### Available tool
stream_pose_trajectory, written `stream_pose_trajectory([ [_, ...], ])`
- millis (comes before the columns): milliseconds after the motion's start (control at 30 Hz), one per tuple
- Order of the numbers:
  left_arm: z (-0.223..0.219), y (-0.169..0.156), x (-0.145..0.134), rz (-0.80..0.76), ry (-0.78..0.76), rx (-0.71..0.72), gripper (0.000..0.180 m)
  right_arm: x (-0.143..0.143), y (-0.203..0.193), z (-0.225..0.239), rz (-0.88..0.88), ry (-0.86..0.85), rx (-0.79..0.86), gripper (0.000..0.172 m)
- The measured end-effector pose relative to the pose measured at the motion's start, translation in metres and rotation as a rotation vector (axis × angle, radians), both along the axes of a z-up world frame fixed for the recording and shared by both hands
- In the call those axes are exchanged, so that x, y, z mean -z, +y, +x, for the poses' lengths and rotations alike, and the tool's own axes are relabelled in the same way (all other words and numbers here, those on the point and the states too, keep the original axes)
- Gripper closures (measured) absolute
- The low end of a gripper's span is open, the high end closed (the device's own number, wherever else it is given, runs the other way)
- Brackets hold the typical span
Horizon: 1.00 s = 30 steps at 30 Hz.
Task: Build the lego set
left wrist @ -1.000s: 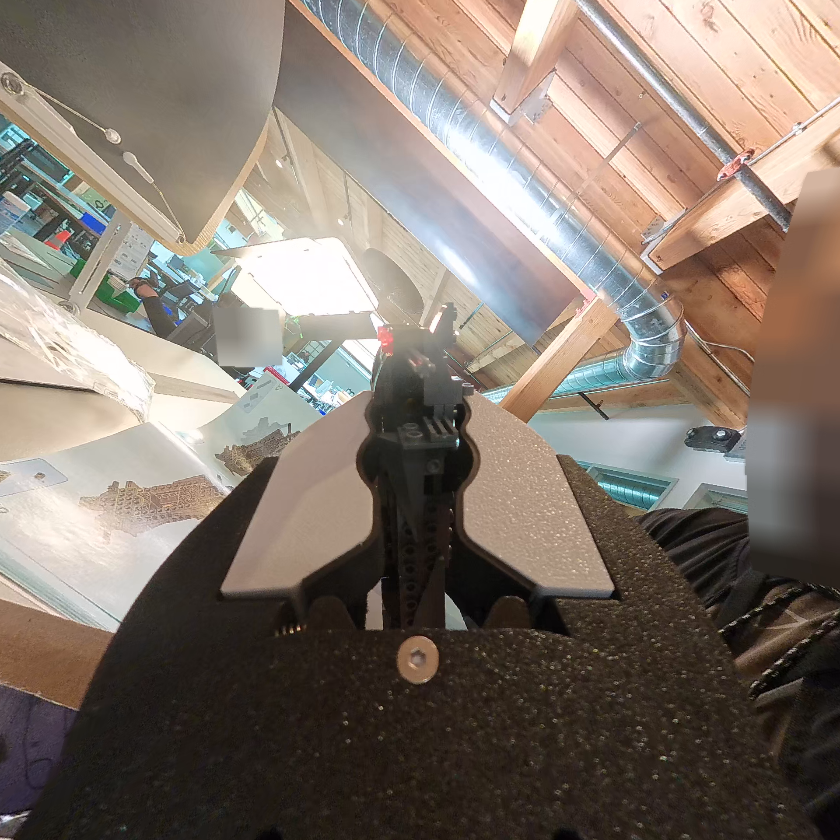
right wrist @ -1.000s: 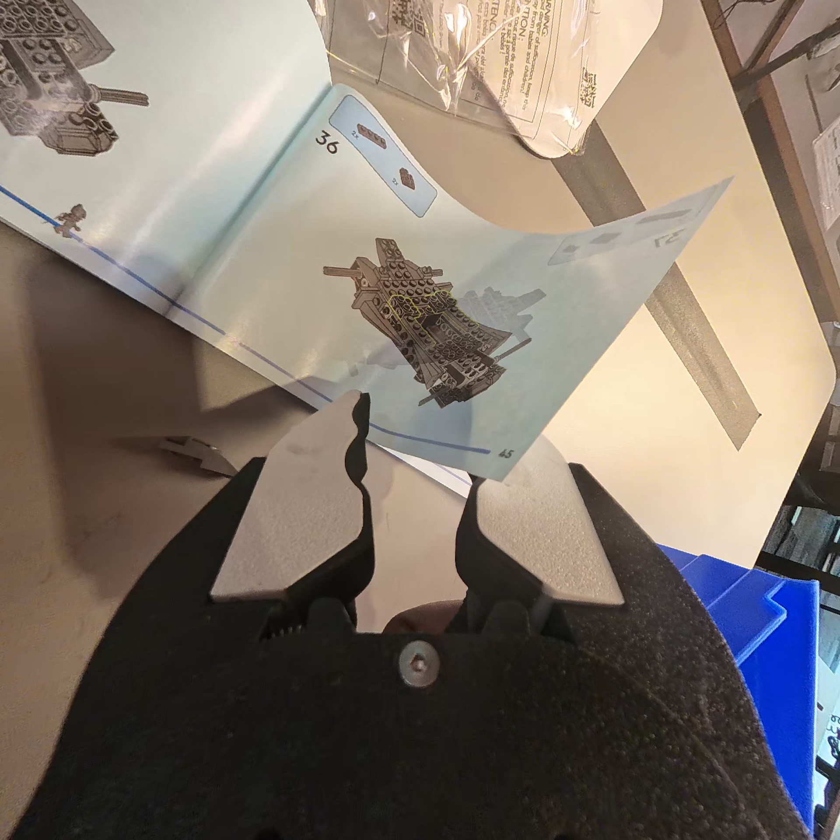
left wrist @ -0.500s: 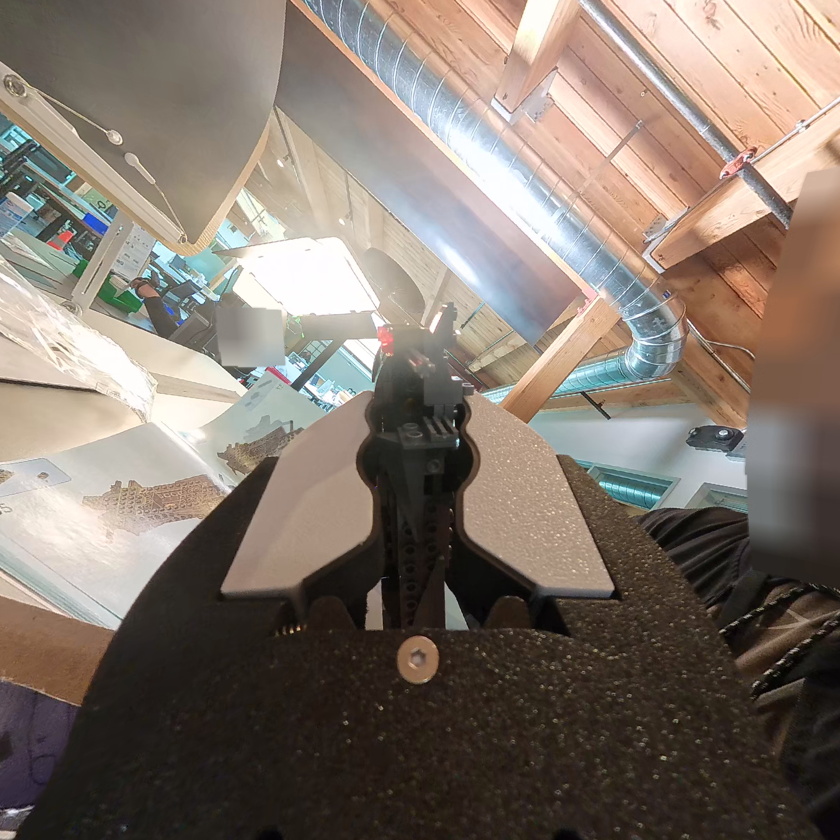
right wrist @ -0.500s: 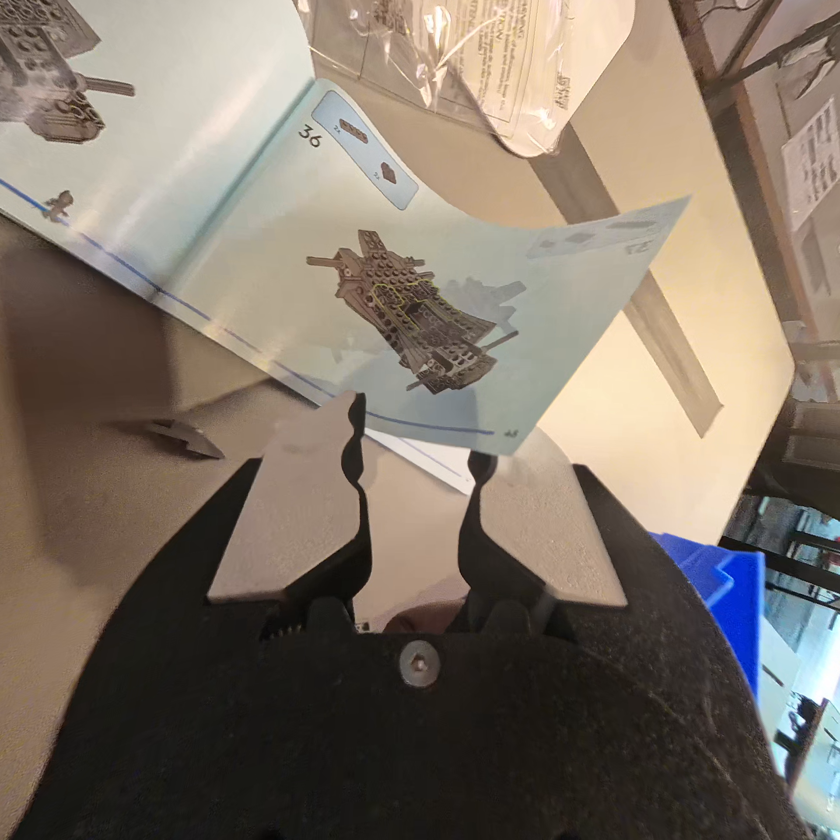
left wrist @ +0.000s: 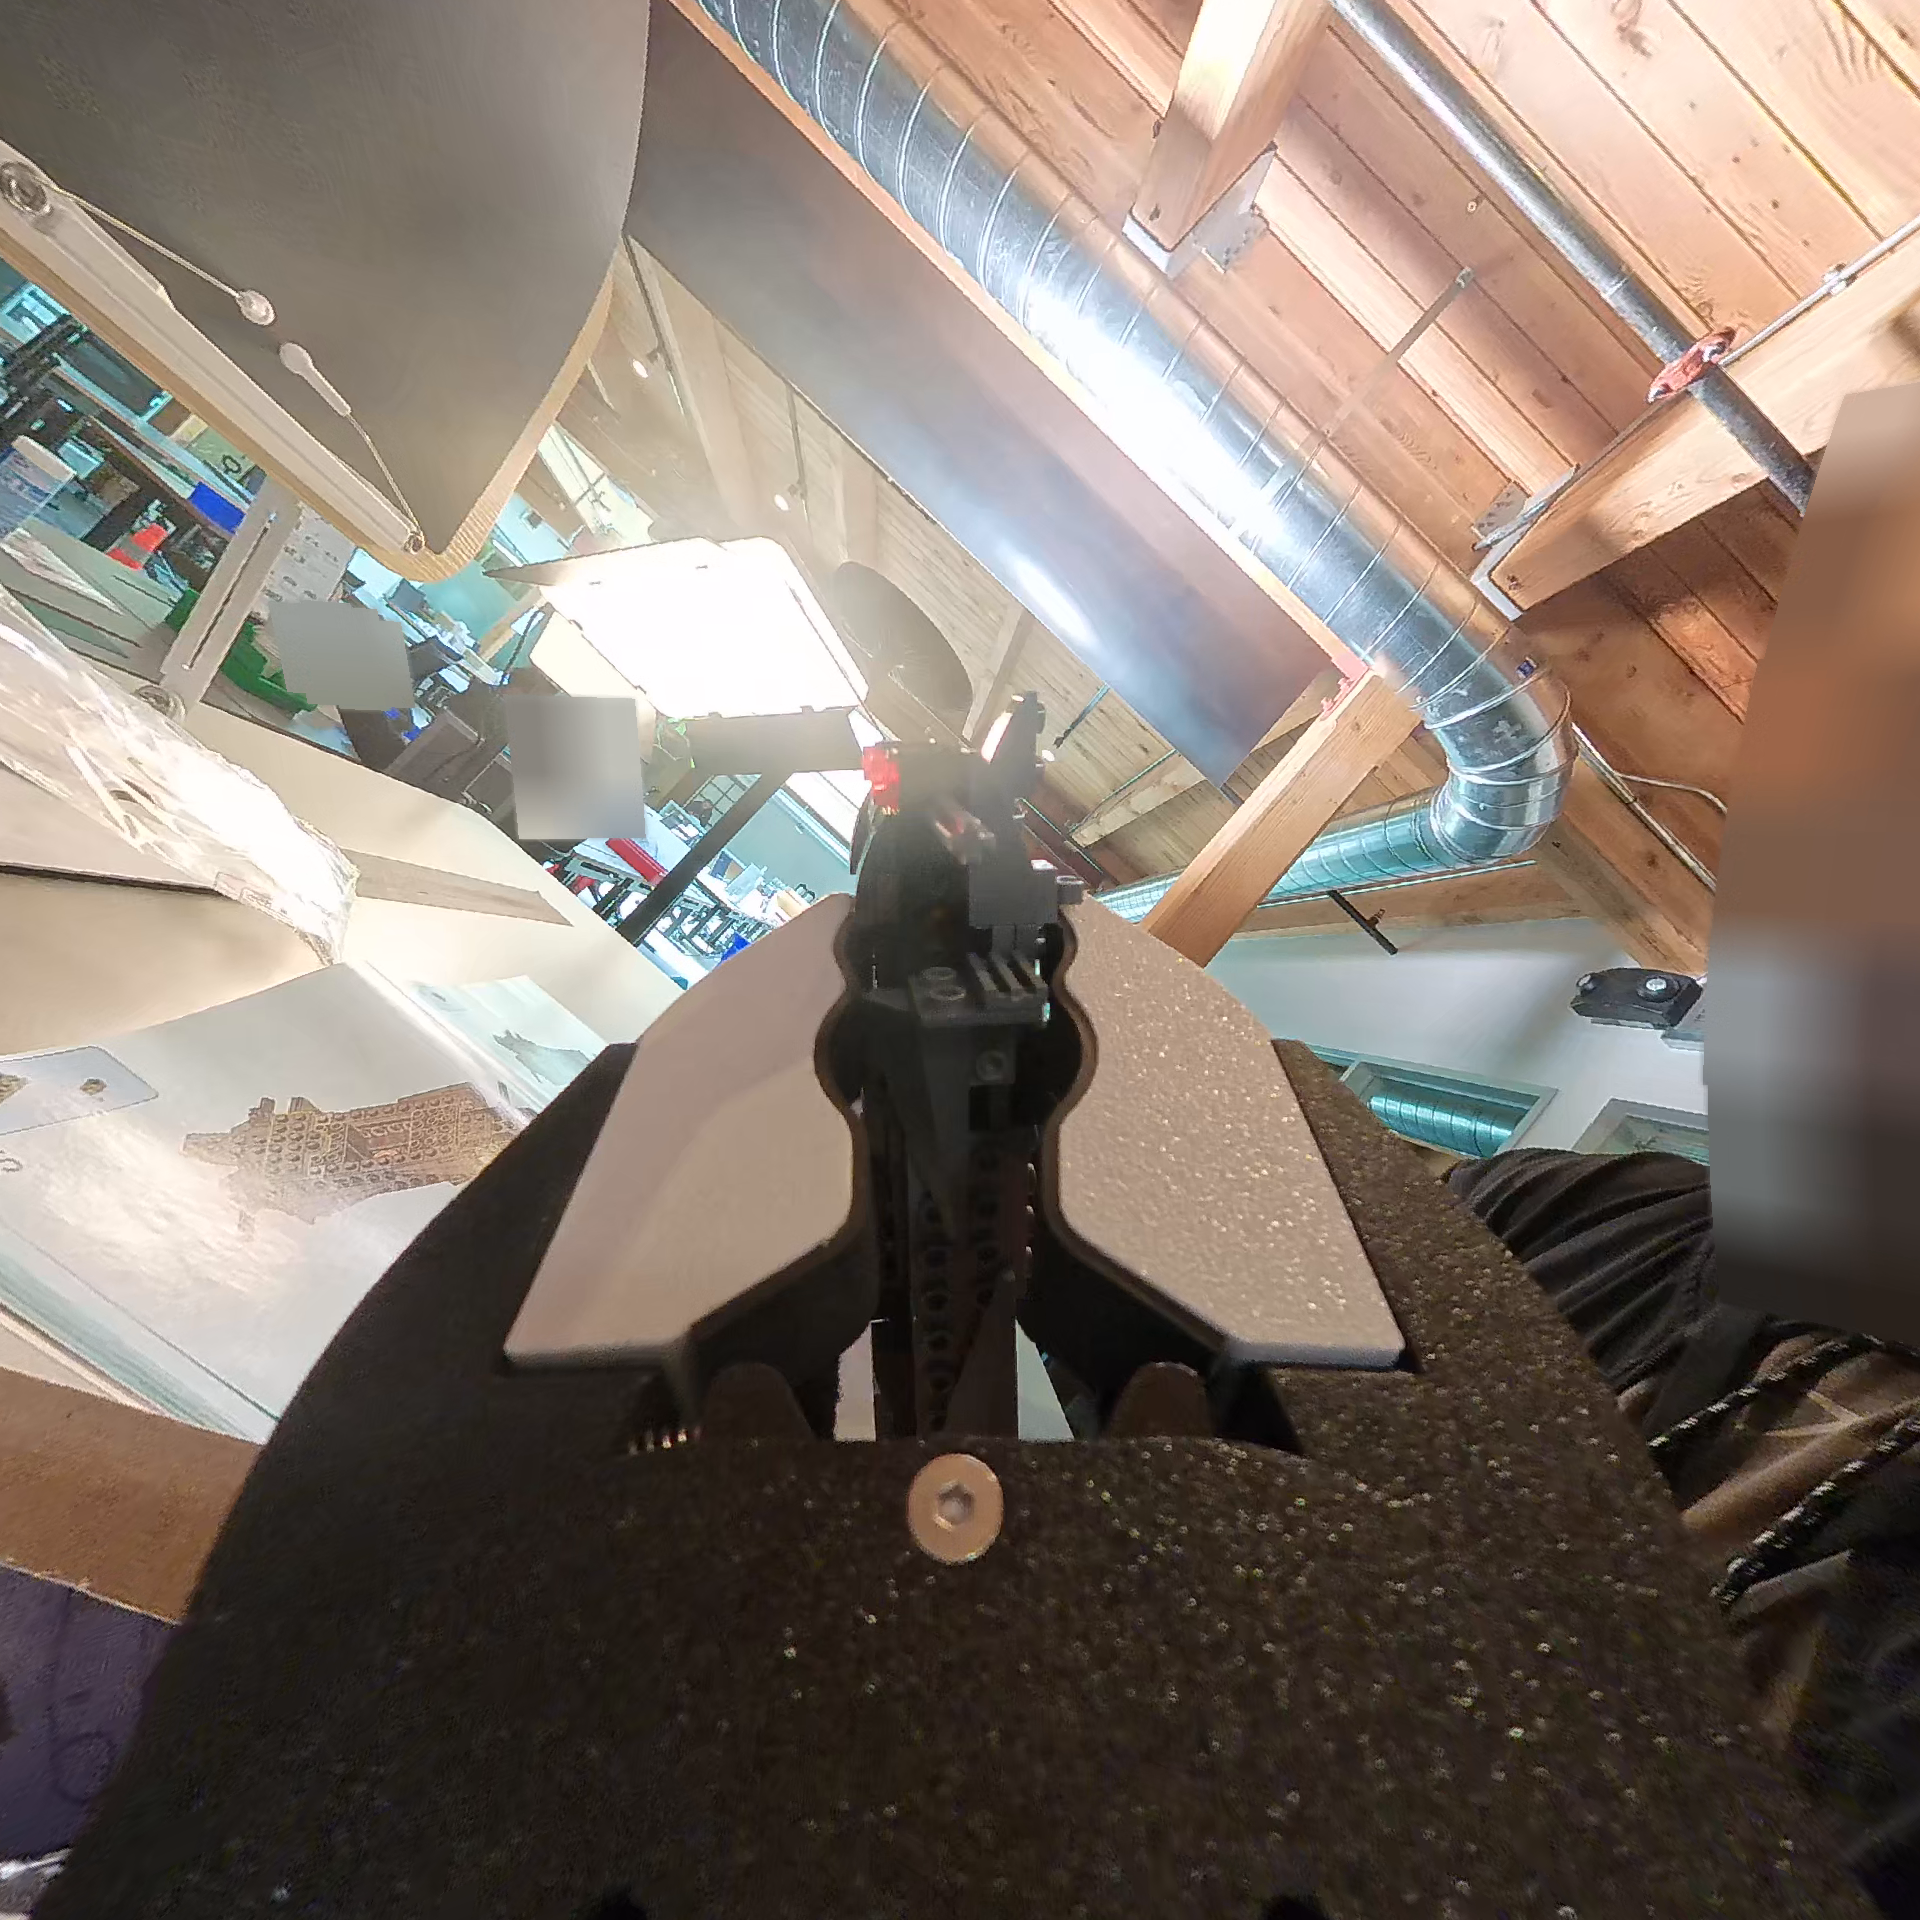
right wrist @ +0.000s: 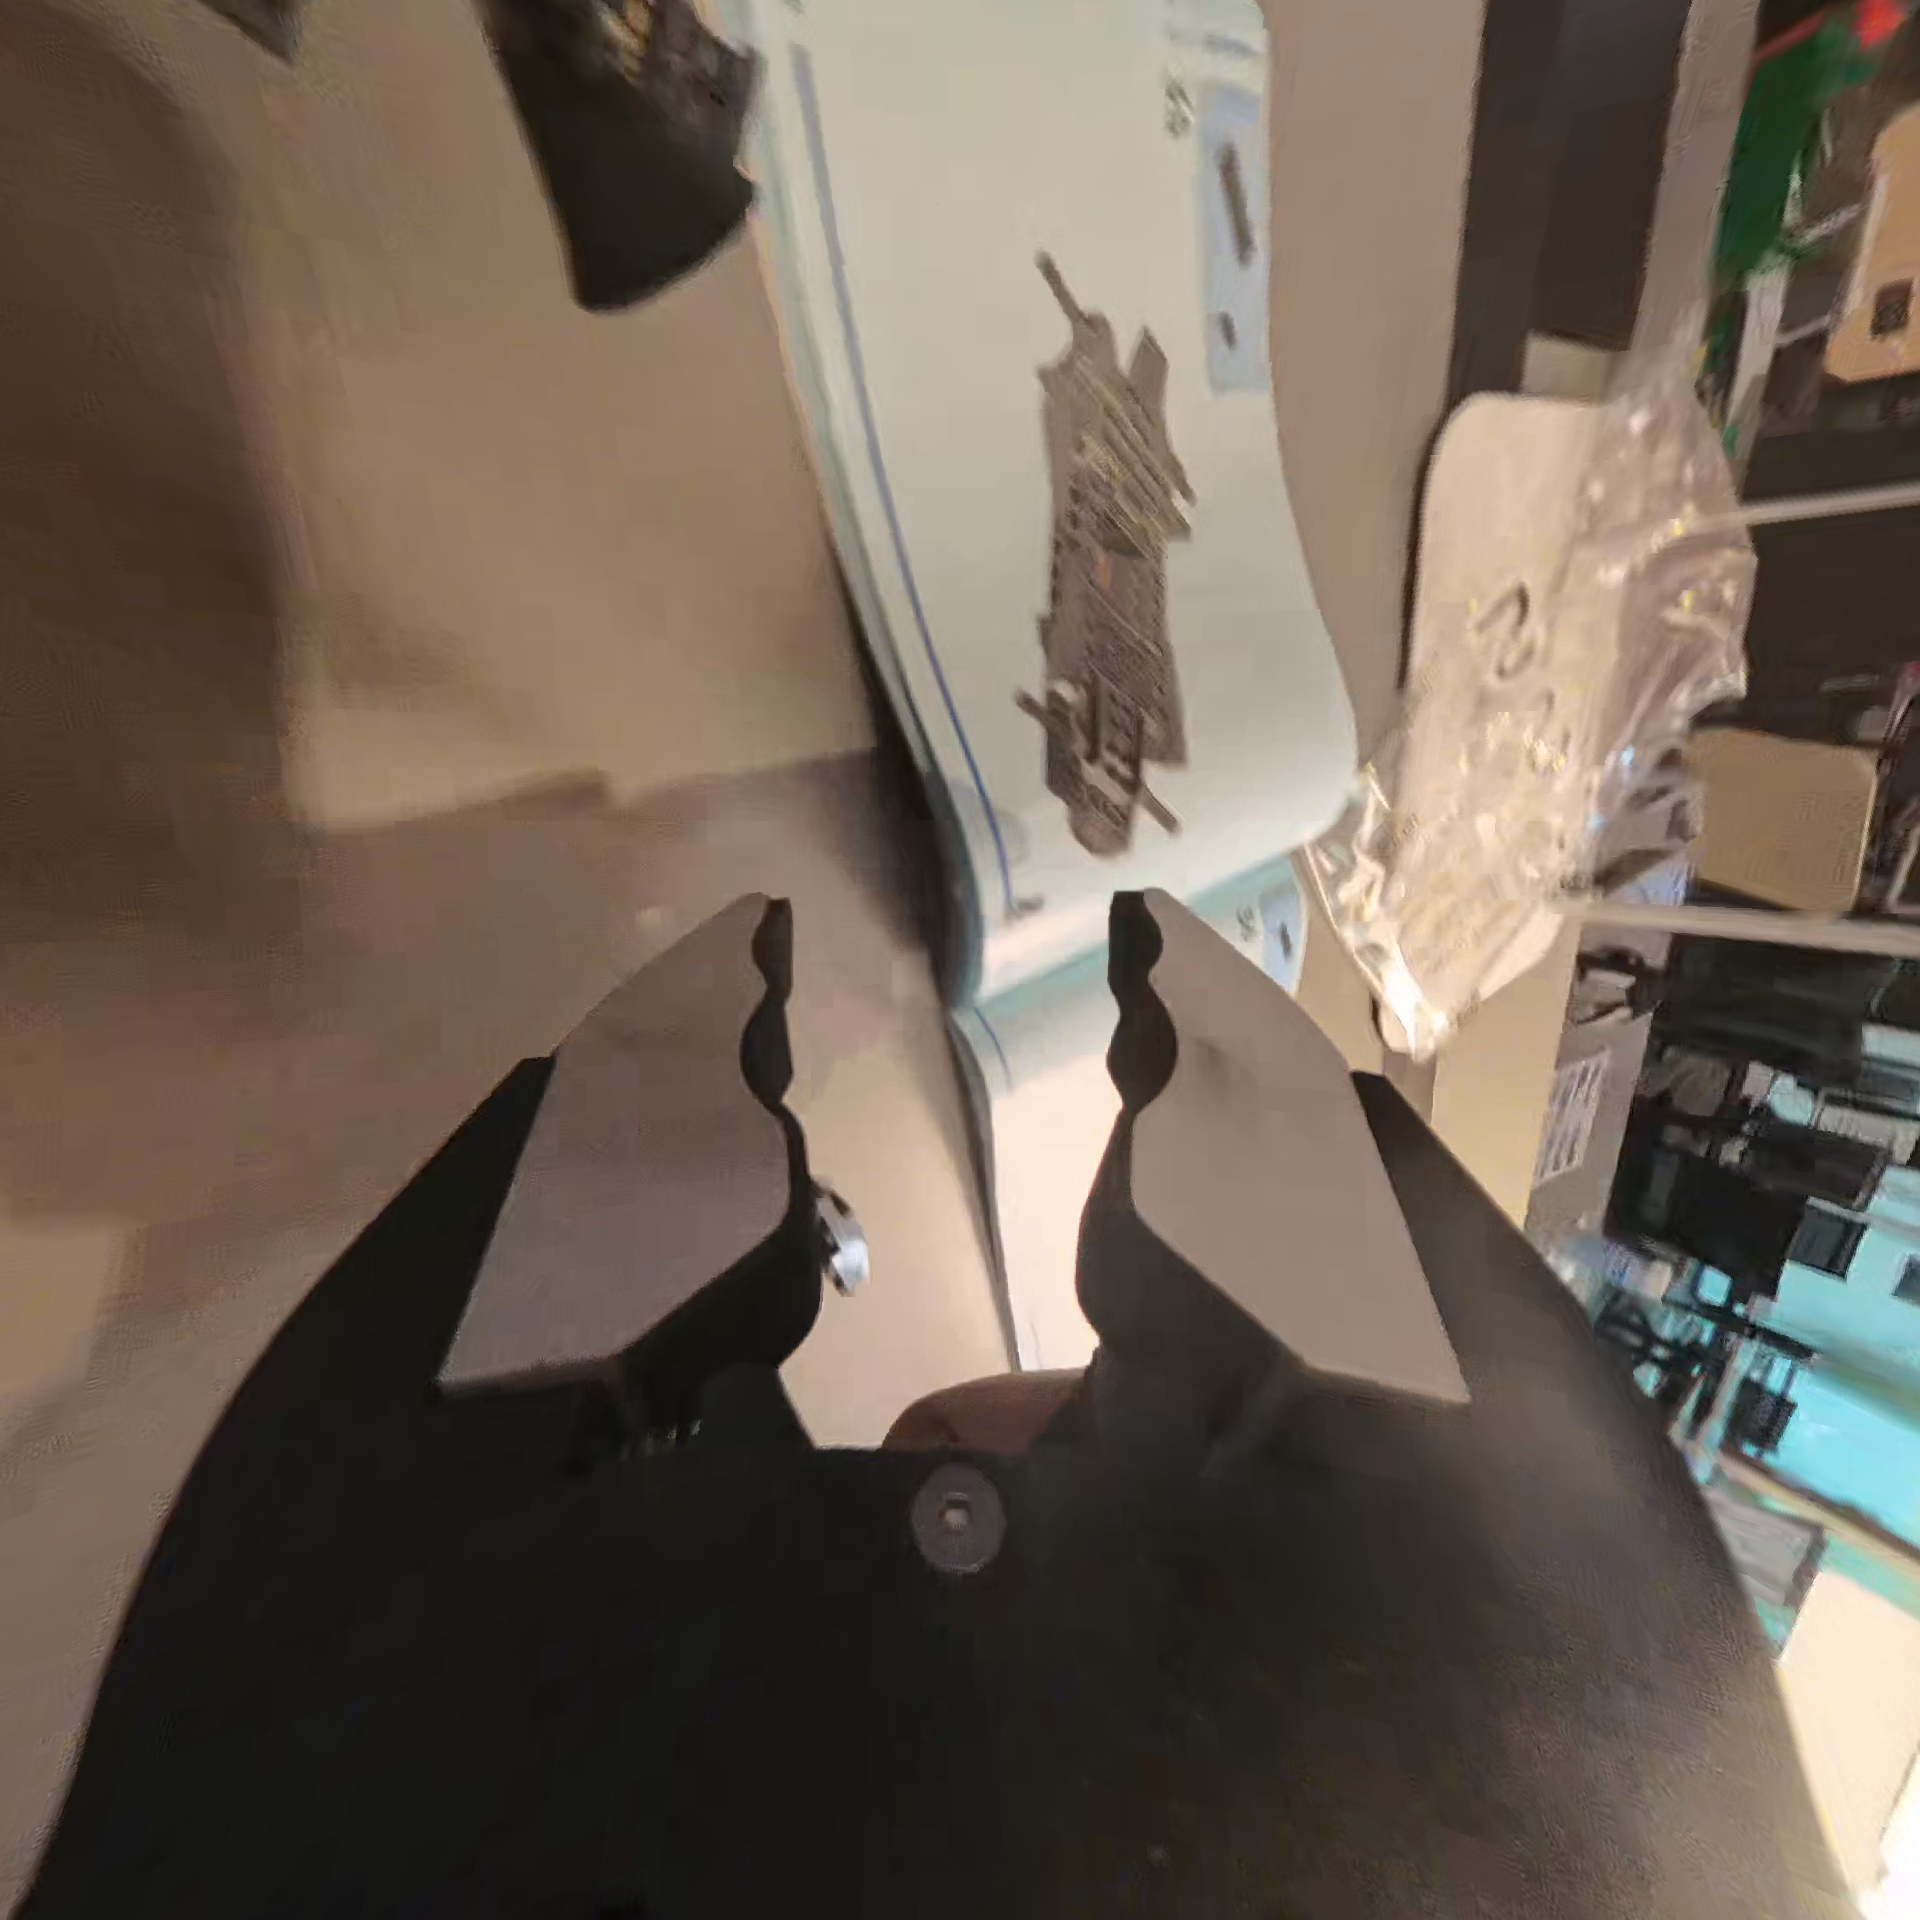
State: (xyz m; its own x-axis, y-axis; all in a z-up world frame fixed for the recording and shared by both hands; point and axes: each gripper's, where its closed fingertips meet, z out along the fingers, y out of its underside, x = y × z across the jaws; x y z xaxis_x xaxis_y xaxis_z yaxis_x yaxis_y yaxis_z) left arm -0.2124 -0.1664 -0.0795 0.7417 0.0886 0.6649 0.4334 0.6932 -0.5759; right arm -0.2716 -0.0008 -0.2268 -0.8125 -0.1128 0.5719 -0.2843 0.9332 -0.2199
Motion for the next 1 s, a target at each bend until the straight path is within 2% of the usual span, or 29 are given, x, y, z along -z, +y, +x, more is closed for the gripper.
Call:
stream_pose_trajectory([
  [133,0.001,-0.002,-0.001,0.004,0.003,-0.005,0.15,0.015,-0.032,0.016,-0.024,-0.021,-0.087,0.118],
  [367,0.001,-0.003,-0.002,0.016,0.006,0.0,0.15,0.014,-0.057,0.015,-0.137,-0.304,-0.089,0.116],
  [467,0.001,0.0,-0.001,0.009,0.005,0.006,0.15,0.016,-0.06,0.015,-0.123,-0.329,-0.119,0.117],
  [733,0.004,-0.003,-0.005,0.018,0.017,0.002,0.15,0.026,-0.04,0.004,0.08,-0.289,-0.093,0.131],
  [1000,0.004,-0.002,-0.006,0.022,0.021,0.008,0.15,0.025,-0.002,-0.012,0.198,-0.315,-0.011,0.13],
])
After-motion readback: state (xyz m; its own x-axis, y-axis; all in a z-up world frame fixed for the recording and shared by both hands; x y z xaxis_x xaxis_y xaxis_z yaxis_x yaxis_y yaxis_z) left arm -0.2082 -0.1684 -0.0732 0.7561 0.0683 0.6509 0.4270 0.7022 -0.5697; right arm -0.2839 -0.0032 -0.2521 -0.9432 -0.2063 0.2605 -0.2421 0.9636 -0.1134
